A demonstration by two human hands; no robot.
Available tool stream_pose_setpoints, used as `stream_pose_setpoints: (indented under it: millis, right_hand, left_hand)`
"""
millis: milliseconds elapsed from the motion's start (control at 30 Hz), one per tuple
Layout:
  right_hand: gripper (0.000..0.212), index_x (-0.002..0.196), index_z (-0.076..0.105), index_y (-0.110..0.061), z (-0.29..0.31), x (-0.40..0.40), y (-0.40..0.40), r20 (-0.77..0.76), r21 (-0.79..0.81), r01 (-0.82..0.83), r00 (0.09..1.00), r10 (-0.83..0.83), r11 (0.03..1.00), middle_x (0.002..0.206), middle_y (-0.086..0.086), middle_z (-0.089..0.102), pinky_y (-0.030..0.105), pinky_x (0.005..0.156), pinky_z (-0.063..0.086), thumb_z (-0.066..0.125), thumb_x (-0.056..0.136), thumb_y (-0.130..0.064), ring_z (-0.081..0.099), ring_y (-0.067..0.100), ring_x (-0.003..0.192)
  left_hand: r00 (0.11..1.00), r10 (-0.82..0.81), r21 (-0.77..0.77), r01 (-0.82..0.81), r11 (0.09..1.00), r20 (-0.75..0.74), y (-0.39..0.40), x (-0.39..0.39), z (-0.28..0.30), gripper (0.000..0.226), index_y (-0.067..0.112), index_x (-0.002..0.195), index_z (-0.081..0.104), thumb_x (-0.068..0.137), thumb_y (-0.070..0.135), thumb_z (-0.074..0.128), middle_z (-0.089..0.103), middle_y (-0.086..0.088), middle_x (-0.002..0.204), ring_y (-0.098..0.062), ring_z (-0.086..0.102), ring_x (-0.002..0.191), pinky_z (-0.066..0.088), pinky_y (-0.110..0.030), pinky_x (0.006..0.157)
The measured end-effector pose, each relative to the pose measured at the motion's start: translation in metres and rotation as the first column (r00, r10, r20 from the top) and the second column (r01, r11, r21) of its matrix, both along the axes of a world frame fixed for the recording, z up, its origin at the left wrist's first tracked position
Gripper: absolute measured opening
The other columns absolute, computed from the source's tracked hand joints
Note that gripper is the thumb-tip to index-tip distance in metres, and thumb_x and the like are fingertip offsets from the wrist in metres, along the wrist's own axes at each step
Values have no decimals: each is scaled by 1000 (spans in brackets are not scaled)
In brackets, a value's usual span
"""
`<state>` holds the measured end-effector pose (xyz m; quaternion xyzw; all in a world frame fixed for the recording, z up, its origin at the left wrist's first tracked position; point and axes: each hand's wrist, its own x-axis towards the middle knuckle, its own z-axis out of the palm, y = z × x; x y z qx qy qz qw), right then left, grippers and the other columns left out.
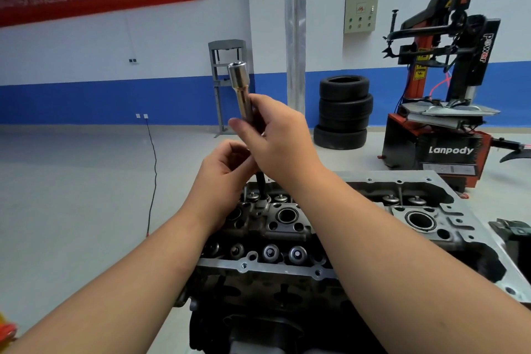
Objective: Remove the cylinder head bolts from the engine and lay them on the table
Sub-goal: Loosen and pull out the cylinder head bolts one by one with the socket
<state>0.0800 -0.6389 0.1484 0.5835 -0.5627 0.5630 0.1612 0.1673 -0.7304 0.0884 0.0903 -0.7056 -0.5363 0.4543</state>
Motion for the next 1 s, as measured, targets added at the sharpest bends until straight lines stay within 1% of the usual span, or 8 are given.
stream_pose_setpoints:
  millis: [67, 200, 300, 433, 567, 667, 867, 1000]
  right_hand:
    - [27, 122, 64, -10, 0, -1, -1, 28, 26, -1, 1000, 0, 1000, 75, -2, 62, 39, 72, 49, 64, 97, -19, 57, 18, 71]
    - [56, 156, 30, -21, 2, 1, -1, 128, 138, -72, 990, 54, 988, 86, 9, 71, 46, 82, 53, 51, 103, -22, 68, 27, 87]
    - [51, 150, 40, -18, 2, 2, 1, 53, 103, -48, 998, 42, 994, 88, 5, 69, 44, 79, 53, 56, 102, -26, 65, 23, 81]
    - [29, 121, 64, -8, 0, 1, 1, 0, -20, 5, 1000, -5, 1000, 78, -4, 62, 42, 72, 51, 67, 95, -21, 58, 18, 71]
    - [47, 147, 44, -17, 2, 0, 0, 129, 87, -45, 991, 33, 995, 87, 4, 72, 44, 80, 54, 55, 102, -22, 69, 24, 84]
    - [52, 153, 32, -22, 1, 1, -1, 125, 133, -75, 990, 59, 988, 92, 10, 72, 48, 81, 54, 49, 104, -25, 69, 26, 87]
    - [19, 112, 65, -9, -2, 0, 0, -36, -14, -11, 999, 10, 1000, 74, -2, 62, 38, 66, 48, 65, 96, -20, 55, 19, 68]
    - [45, 147, 44, -15, 1, 1, -1, 81, 114, -37, 996, 28, 993, 86, 5, 71, 43, 79, 53, 52, 103, -23, 66, 24, 83]
  left_hand:
    - [999, -7, 20, 7, 1000, 41, 1, -1, 1, 24, 25, 107, 71, 94, 42, 61, 78, 5, 94, -8, 72, 85, 53, -27, 75]
    - [995, -71, 31, 69, 997, 73, 1, -1, 0, 27, 32, 106, 76, 102, 44, 52, 79, 1, 100, -16, 74, 95, 54, -40, 88]
    - [999, -10, 1, 10, 1000, 37, 1, 1, 0, 23, 23, 104, 74, 94, 42, 66, 78, 2, 90, -12, 71, 82, 55, -29, 76]
    - [1000, 3, 11, -3, 1000, 10, 1, 0, 0, 12, 27, 95, 72, 89, 37, 70, 76, 6, 84, -6, 67, 74, 51, -21, 67]
    - [995, -58, 20, 57, 998, 82, 4, 0, 0, 27, 25, 115, 71, 108, 40, 50, 78, 5, 100, -12, 74, 95, 53, -38, 87]
    - [996, -42, 4, 42, 999, 75, 3, 1, 1, 24, 22, 112, 73, 103, 39, 59, 79, -1, 100, -18, 74, 94, 56, -44, 90]
    - [999, 4, 5, -5, 1000, 40, 3, 0, 1, 23, 19, 110, 71, 94, 34, 67, 78, -7, 99, -16, 71, 88, 54, -43, 83]
    - [995, -72, 25, 71, 997, 74, 4, 0, 2, 29, 29, 115, 73, 104, 42, 50, 78, 1, 102, -16, 73, 95, 52, -48, 92]
